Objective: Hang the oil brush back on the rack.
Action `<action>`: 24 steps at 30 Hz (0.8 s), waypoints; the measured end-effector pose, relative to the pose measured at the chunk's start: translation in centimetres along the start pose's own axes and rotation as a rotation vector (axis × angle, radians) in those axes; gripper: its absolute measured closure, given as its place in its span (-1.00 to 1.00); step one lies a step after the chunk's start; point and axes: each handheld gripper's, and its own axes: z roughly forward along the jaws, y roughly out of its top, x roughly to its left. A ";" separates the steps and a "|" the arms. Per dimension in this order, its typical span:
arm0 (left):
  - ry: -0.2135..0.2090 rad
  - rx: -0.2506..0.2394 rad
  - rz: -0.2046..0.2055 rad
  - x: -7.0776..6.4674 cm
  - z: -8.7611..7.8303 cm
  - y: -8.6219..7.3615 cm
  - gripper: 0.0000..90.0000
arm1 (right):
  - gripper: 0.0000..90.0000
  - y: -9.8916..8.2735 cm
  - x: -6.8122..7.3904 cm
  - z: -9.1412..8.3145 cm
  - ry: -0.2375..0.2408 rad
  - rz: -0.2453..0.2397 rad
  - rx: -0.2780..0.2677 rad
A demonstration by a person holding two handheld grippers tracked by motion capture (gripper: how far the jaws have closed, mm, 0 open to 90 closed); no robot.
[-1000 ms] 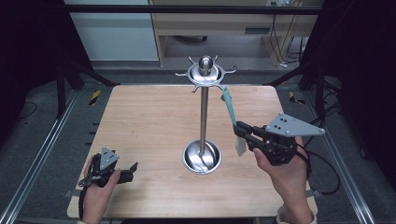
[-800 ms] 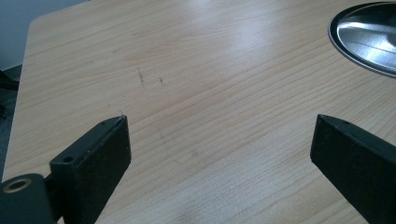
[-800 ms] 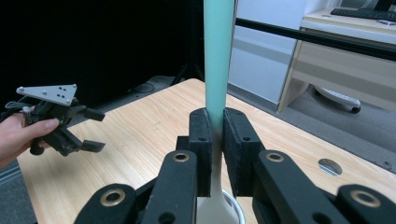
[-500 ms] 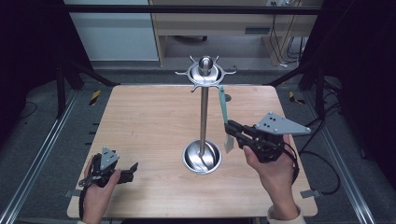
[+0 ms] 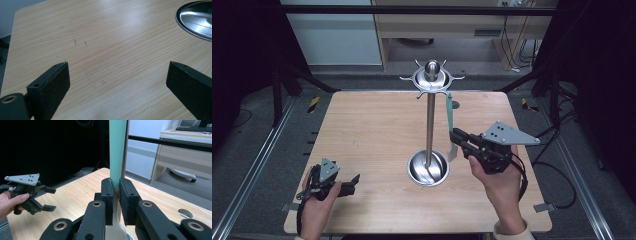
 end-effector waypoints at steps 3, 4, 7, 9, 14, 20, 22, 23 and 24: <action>0.000 0.000 0.000 0.0 0.0 0.0 -0.90 | 0.82 -0.1 0.0 0.2 0.003 0.002 -0.002; 0.000 -0.001 0.000 0.0 0.0 0.0 -0.90 | 0.82 -0.1 0.0 0.2 0.003 0.002 -0.004; 0.000 0.000 0.001 0.0 0.0 0.0 -0.90 | 0.82 -0.2 -0.1 0.3 0.003 0.004 -0.009; 0.000 0.001 0.001 0.0 0.0 0.0 -0.90 | 0.82 -0.2 -0.1 0.3 0.006 0.012 -0.009; 0.001 0.001 0.000 0.0 0.0 0.0 -0.90 | 0.82 -0.3 -0.2 0.5 0.010 0.013 -0.017; 0.000 0.004 -0.001 0.0 0.0 0.0 -0.90 | 0.82 -0.3 -0.2 0.5 0.009 0.011 -0.019; 0.000 0.006 0.000 0.0 0.0 0.0 -0.90 | 0.82 -0.3 -0.2 0.6 0.012 0.012 -0.019; 0.001 0.007 0.000 0.0 0.0 0.0 -0.90 | 0.82 -0.3 -0.2 0.6 0.011 0.012 -0.020; 0.001 0.007 -0.001 0.0 0.0 0.0 -0.90 | 0.82 -0.3 -0.2 0.6 0.013 0.014 -0.018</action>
